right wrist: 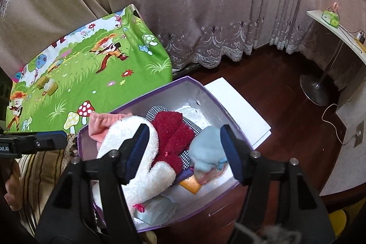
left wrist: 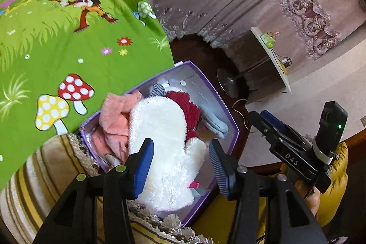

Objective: Organize soft objects
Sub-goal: 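Carry the white mitt and blue pouch into the white box and release both, then move both tools back over the play mat toward the two yellow sponges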

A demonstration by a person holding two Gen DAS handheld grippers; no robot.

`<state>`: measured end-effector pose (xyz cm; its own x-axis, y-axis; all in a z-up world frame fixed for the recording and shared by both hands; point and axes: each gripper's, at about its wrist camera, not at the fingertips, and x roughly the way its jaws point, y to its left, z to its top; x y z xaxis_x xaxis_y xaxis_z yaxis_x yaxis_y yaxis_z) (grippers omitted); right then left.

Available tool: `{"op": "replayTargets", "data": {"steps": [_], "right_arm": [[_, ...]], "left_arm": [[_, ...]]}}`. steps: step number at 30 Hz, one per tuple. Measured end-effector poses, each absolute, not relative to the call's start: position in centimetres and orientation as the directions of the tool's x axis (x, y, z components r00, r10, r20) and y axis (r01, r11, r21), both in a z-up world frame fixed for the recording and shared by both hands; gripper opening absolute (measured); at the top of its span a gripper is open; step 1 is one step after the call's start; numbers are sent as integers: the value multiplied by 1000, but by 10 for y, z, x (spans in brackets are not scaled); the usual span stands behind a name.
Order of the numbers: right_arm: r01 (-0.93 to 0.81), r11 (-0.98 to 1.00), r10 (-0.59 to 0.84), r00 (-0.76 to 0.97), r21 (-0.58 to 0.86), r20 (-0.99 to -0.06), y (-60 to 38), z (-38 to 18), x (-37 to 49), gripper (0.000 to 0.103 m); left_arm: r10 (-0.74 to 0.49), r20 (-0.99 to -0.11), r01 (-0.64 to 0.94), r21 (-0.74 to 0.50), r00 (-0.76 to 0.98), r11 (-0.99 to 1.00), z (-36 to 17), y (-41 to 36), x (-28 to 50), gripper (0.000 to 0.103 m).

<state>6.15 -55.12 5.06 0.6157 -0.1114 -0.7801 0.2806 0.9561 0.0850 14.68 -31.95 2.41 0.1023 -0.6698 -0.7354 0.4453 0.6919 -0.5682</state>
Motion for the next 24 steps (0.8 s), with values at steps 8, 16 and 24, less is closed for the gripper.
{"op": "replayTargets", "data": {"steps": [8, 16, 24], "right_arm": [[258, 963, -109, 632, 75, -767, -537, 59, 69, 73], [195, 979, -93, 663, 51, -743, -507, 75, 87, 76], [115, 993, -52, 695, 40, -717, -472, 92, 115, 78]], "left_arm": [[-634, -742, 453, -499, 216, 739, 45, -298, 157, 52], [-610, -730, 410, -476, 309, 778, 61, -252, 175, 54], [-560, -729, 329, -458, 393, 826, 68, -191, 199, 54]]}}
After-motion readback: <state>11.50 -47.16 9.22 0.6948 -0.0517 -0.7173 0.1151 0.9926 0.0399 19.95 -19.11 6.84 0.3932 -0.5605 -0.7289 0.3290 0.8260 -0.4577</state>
